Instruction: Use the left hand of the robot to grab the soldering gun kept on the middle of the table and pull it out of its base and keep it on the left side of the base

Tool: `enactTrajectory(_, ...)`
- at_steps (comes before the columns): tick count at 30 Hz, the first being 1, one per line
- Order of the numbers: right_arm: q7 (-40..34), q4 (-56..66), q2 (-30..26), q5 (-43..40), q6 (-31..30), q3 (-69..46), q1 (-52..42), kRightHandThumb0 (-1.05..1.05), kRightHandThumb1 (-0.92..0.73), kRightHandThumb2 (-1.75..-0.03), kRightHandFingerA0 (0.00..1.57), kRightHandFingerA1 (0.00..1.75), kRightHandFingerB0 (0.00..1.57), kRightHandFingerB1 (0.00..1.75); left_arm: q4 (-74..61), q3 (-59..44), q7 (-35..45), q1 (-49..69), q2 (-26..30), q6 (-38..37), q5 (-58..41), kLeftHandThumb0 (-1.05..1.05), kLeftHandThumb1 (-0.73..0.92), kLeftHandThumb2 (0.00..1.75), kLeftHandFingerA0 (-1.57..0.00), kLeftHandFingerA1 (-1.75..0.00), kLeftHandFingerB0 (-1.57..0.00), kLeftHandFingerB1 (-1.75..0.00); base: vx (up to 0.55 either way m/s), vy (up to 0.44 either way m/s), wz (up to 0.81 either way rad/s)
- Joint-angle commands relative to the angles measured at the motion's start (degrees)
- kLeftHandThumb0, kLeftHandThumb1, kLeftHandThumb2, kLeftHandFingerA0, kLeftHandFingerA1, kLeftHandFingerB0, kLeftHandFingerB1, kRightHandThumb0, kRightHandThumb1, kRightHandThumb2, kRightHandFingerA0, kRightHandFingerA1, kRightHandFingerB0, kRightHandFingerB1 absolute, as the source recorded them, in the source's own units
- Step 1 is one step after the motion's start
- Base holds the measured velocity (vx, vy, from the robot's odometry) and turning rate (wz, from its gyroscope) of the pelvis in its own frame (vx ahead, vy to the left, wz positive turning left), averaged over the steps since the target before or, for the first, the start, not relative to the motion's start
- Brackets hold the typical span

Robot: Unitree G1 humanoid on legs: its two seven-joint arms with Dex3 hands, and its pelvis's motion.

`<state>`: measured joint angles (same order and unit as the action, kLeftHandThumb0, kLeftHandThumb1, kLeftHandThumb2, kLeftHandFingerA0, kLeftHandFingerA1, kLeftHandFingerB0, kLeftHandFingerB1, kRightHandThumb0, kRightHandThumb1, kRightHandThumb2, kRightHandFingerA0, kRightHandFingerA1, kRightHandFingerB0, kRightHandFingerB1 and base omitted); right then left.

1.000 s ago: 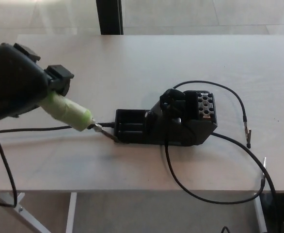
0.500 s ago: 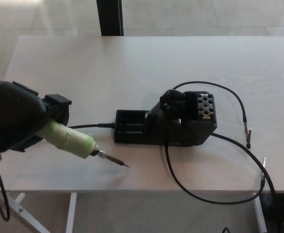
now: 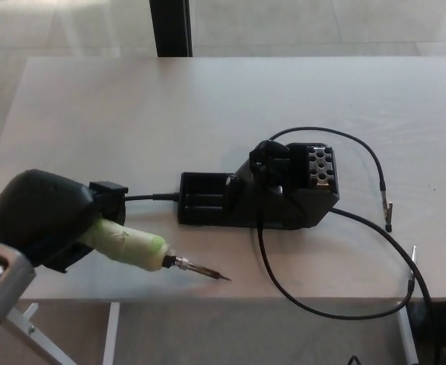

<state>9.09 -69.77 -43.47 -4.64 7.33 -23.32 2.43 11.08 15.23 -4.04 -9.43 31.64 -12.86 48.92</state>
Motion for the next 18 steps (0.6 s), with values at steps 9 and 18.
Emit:
enactTrajectory(9,0.7,0.4,-1.5,-0.5,0.2,0.3,-0.3,-1.05,-0.67,-1.00,0.72,0.61,0.48,0.42,1.1,3.3,11.1,-1.9,1.0,10.9,3.6,-0.45,0.53,0.88,-0.48,-0.78,-0.22,-0.50,0.00,0.000,0.00)
enactTrajectory(18,0.9,0.8,-1.5,-0.6,0.7,0.1,-0.6,-1.05,-0.69,-0.99,0.72,0.62,0.45,0.42,-1.7,6.0,17.1,-2.5,3.5,14.5,7.0,-0.56,0.72,0.61,-0.02,-0.38,-0.24,-0.35,0.00,0.000,0.00)
